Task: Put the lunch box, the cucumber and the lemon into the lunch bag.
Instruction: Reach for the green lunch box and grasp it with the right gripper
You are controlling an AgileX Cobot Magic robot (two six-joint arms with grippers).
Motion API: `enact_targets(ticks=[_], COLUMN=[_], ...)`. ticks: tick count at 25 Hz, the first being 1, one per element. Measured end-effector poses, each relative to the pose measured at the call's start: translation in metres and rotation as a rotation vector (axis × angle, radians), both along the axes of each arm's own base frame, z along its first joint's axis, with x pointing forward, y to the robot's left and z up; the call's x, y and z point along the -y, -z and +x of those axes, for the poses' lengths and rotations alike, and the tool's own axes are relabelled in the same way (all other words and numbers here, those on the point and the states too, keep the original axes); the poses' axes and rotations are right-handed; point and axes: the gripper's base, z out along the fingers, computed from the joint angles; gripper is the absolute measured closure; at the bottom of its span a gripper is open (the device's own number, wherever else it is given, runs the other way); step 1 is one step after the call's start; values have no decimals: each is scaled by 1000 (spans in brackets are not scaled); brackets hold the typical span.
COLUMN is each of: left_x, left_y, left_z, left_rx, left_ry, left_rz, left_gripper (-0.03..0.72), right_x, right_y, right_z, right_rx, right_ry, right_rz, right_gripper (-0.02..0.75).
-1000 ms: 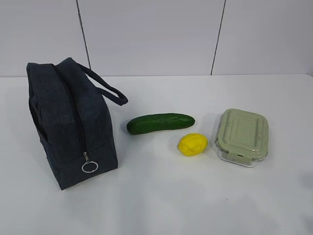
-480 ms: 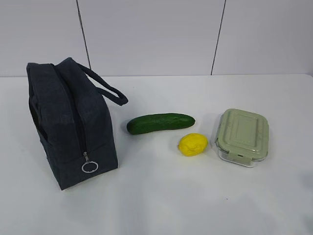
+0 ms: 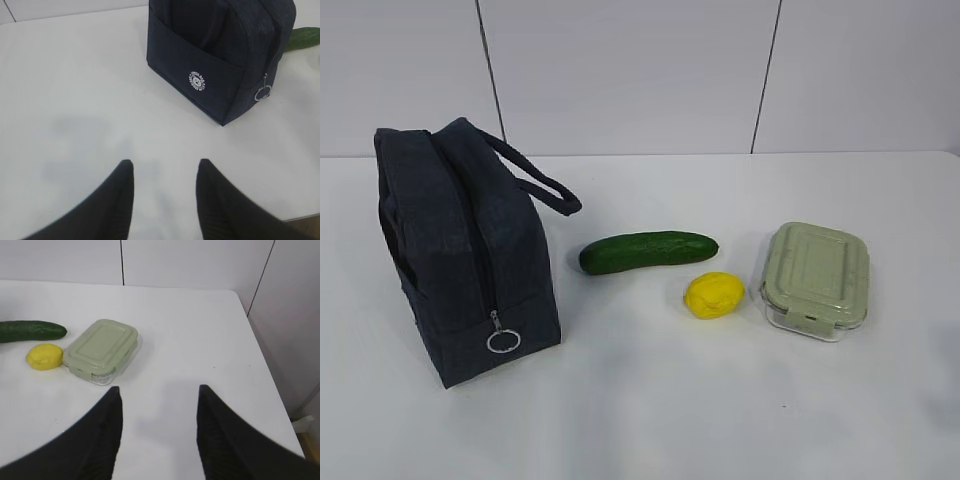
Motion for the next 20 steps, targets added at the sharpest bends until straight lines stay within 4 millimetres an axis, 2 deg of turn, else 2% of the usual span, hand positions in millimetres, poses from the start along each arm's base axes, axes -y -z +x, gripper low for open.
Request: enact_targets(ticks=[3, 7, 16, 20], left_x=[0, 0, 0, 0], left_y=[0, 0, 0, 0], left_z=[0, 0, 0, 0], left_rx=[0, 0, 0, 0], left_ry=[0, 0, 0, 0], left_rz=[0, 0, 0, 0], left_gripper=[383, 383, 383, 383], right_x=[-1, -3, -7, -8], right_y=[-14, -30, -42, -50], right_z=[11, 36, 99, 119], right_rx=[5, -31, -147, -190], right_ry=[0, -2, -7, 6], right_rz=[10, 14, 20, 44], right_gripper=[364, 364, 364, 364])
